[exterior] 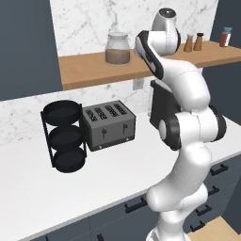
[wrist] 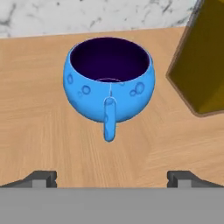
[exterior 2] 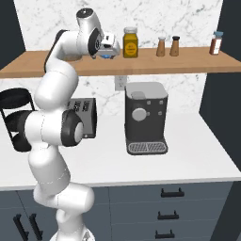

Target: Gather all objects into one cabinet and sort the glasses and bowls to opposite sides.

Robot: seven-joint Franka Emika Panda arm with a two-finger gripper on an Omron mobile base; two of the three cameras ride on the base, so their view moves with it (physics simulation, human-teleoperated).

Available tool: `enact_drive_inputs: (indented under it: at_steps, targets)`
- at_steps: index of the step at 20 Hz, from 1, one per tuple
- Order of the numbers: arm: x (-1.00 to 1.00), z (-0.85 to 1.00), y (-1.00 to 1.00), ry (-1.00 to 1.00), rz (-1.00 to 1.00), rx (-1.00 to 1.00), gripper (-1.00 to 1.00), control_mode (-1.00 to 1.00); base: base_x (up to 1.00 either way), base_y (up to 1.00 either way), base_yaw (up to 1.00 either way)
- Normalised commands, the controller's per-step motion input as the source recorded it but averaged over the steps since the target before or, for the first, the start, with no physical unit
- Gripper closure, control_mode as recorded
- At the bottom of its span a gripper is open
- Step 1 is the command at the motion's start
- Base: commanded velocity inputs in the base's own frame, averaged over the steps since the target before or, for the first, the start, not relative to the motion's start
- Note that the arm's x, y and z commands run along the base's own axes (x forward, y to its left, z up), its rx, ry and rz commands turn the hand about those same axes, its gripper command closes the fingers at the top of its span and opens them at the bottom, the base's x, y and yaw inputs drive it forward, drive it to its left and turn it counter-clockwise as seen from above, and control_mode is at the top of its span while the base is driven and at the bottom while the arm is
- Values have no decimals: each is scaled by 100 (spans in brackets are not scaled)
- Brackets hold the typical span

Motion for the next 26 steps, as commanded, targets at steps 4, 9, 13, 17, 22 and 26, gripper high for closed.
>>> enact_drive_inputs:
  at_steps: [4, 9, 13, 17, 22, 26]
  targets:
    - [46, 14, 0, 6, 0, 0, -100, -100, 0, 0, 0]
    - [2, 0, 0, 1, 0, 0, -100, -100, 0, 0, 0]
    - [0, -5, 0, 0, 0, 0, -100, -100, 0, 0, 0]
    - [0, -24, 0, 0, 0, -1, 100, -100, 0, 0, 0]
    - [4, -36, 0, -1, 0, 0, 100, -100, 0, 0, 0]
    - [10, -28, 0, -1, 0, 0, 100, -100, 0, 0, 0]
